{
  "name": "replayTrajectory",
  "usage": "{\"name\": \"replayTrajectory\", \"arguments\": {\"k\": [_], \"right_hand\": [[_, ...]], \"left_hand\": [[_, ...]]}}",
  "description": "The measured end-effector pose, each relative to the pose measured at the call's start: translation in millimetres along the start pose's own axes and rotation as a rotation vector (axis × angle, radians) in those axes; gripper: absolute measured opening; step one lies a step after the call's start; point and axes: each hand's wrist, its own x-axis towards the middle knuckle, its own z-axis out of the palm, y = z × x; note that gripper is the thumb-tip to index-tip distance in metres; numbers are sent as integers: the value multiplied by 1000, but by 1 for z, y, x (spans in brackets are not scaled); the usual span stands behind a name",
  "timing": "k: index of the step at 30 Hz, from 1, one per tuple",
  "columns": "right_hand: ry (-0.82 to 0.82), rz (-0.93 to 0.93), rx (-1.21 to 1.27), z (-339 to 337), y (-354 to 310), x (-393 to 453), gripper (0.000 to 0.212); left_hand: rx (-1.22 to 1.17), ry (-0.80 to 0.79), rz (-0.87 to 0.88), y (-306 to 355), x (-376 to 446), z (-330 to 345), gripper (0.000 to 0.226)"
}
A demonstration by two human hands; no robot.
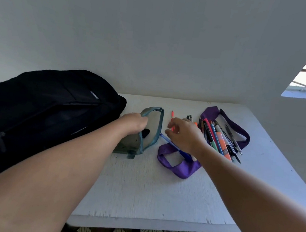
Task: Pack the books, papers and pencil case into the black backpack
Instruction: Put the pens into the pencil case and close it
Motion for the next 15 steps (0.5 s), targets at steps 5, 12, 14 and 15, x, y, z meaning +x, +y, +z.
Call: {"name": "replayTrajectory", "arguments": {"k": [5, 12, 14, 15], "right_hand": [[-197, -57, -111, 10, -31, -1, 33], [10, -27, 99, 11, -34, 0, 24], [29, 21, 33, 4, -23, 0, 19], [-42, 34, -61, 0, -19, -2, 20]], "left_hand": [[-92, 46, -31, 2, 4, 0, 61], [76, 19, -78, 2, 4, 15, 67], [69, 25, -102, 5, 6, 12, 66], [63, 18, -112, 7, 8, 10, 65]]}}
